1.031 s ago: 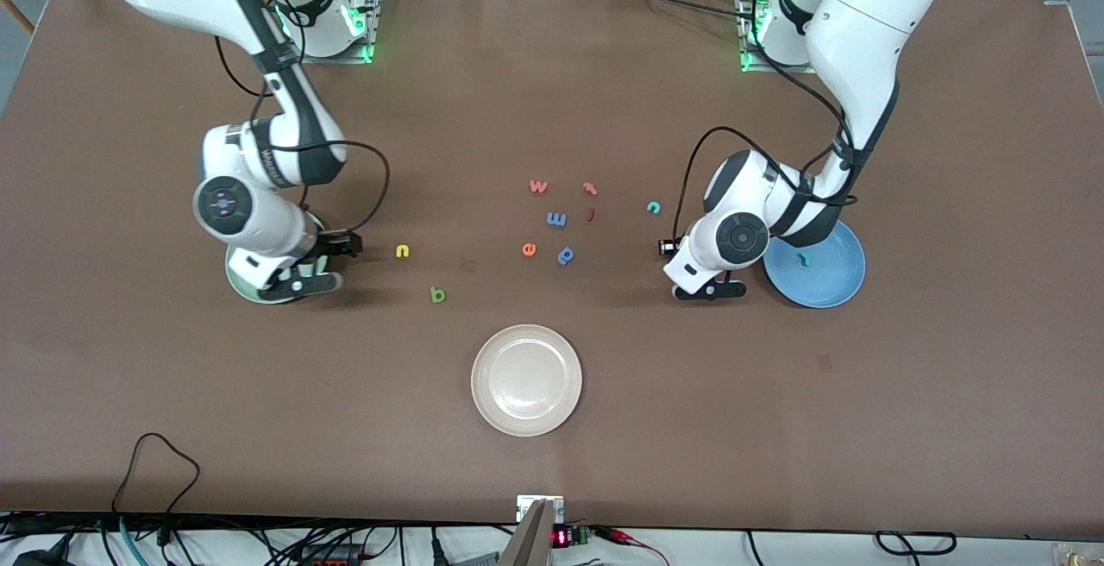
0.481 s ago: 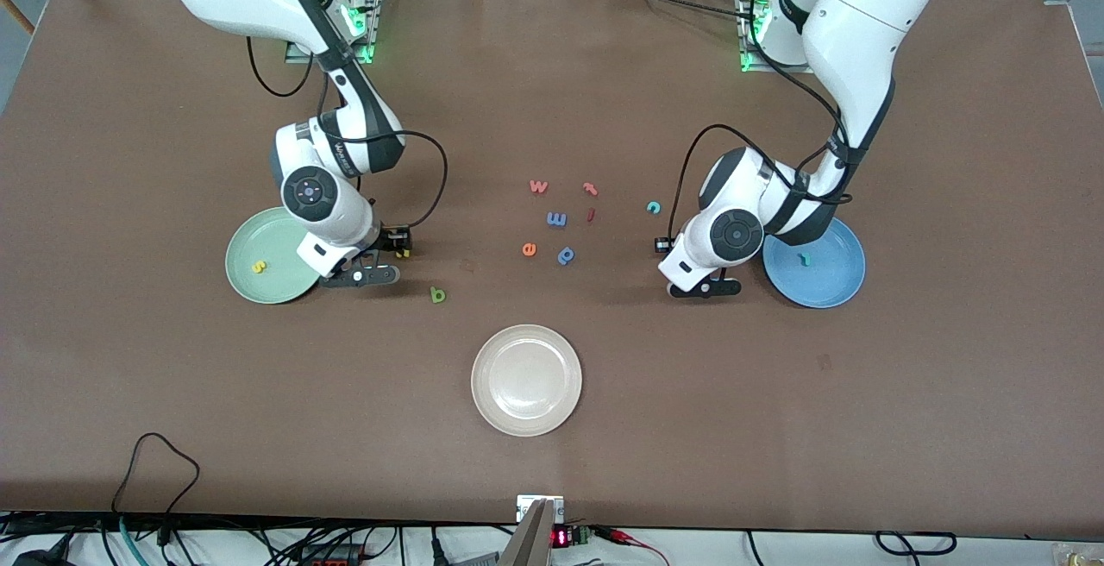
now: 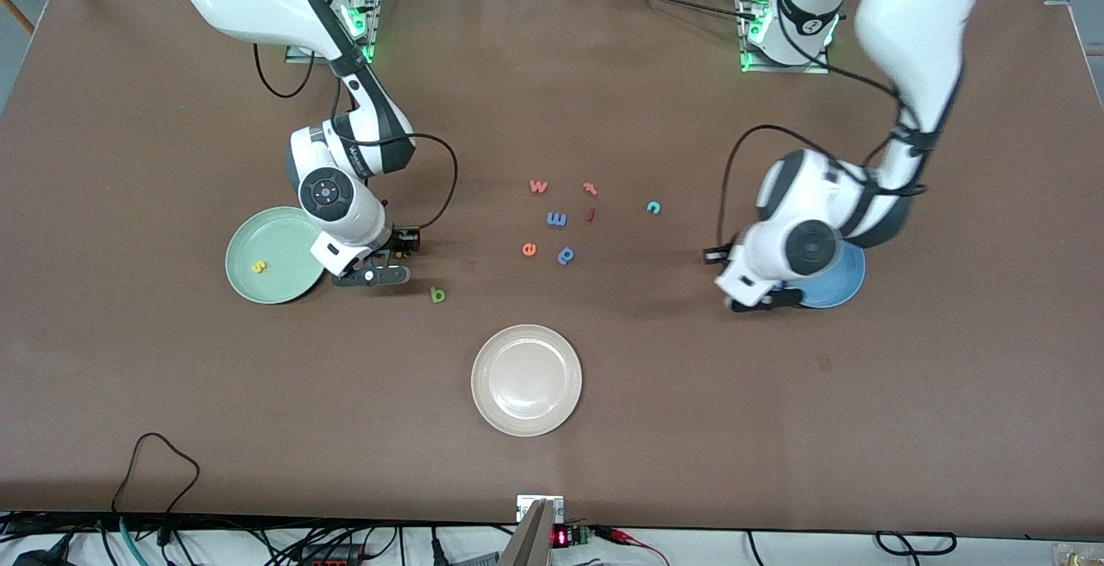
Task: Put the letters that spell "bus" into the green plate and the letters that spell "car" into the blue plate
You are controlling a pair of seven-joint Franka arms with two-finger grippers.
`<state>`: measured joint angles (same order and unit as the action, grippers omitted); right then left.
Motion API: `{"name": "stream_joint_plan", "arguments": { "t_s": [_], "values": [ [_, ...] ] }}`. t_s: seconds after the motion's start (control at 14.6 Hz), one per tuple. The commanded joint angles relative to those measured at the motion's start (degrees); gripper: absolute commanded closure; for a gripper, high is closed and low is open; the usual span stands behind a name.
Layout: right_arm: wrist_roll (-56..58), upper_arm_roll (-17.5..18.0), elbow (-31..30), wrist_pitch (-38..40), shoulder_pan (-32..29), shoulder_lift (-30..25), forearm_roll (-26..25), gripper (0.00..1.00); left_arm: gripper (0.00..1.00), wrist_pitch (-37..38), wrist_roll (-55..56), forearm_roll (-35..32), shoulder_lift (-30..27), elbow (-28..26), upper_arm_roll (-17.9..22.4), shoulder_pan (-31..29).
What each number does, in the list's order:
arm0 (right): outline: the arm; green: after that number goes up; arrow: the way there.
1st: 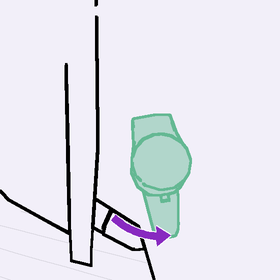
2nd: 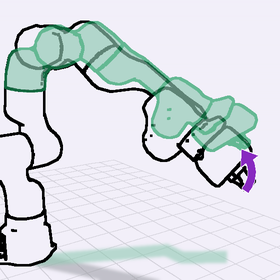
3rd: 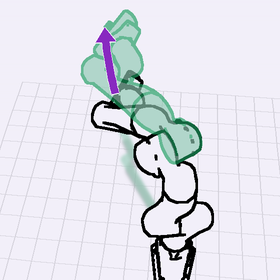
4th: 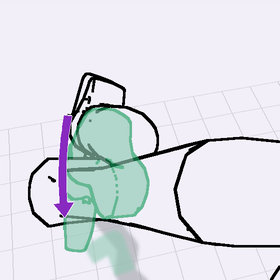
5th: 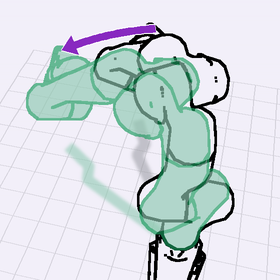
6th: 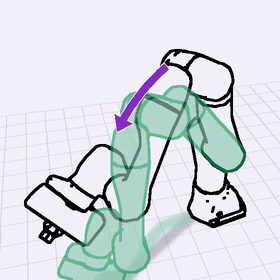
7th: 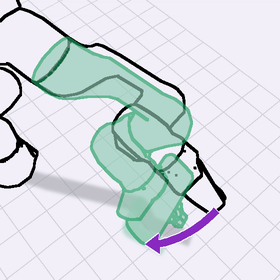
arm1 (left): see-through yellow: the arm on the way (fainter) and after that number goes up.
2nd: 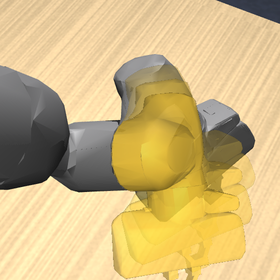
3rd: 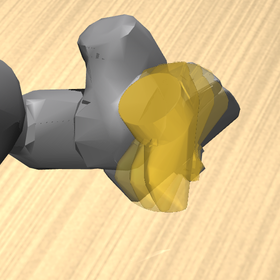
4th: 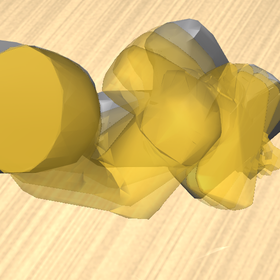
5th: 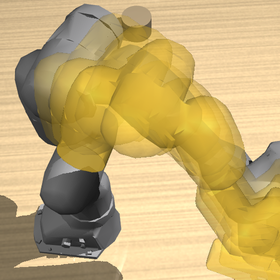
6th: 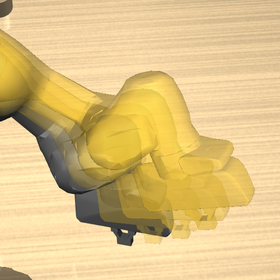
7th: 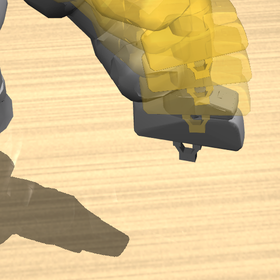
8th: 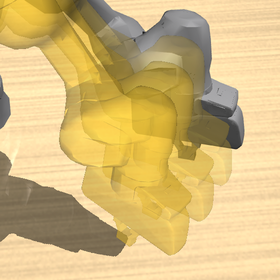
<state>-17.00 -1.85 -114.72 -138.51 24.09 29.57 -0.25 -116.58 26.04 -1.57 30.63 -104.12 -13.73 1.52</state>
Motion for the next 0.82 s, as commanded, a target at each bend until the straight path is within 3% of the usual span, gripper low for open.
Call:
{"name": "stream_joint_plan", "arguments": {
  "t_s": [0.0,0.34,0.62,0.69,0.76],
  "values": [
    [-0.67,-0.34,-0.5,-1.59,1.39,0.4,0.87,0.43,0.88,1.01,-6.94,-0.72,-1.36,-1.53,-0.33,-6.95],
    [-0.67,-0.34,-0.5,-2.03,1.57,0.93,1.3,0.43,0.87,0.31,-13.46,-4.75,-0.05,-2.58,-0.07,-13.81],
    [-0.67,-0.34,-0.59,-1.94,1.57,1.01,1.3,0.53,0.85,-2.06,-18.03,-5.11,1.88,-3.19,-0.07,-16.89],
    [-0.67,-0.34,-0.59,-1.94,1.57,1.01,1.3,0.57,0.74,-2.59,-18.47,-5.11,2.06,-3.63,-0.07,-17.42],
    [-0.67,-0.34,-0.5,-1.94,1.57,1.01,1.3,0.59,0.41,-2.68,-18.48,-5.11,2.15,-3.64,-0.15,-17.34]
  ]
}}
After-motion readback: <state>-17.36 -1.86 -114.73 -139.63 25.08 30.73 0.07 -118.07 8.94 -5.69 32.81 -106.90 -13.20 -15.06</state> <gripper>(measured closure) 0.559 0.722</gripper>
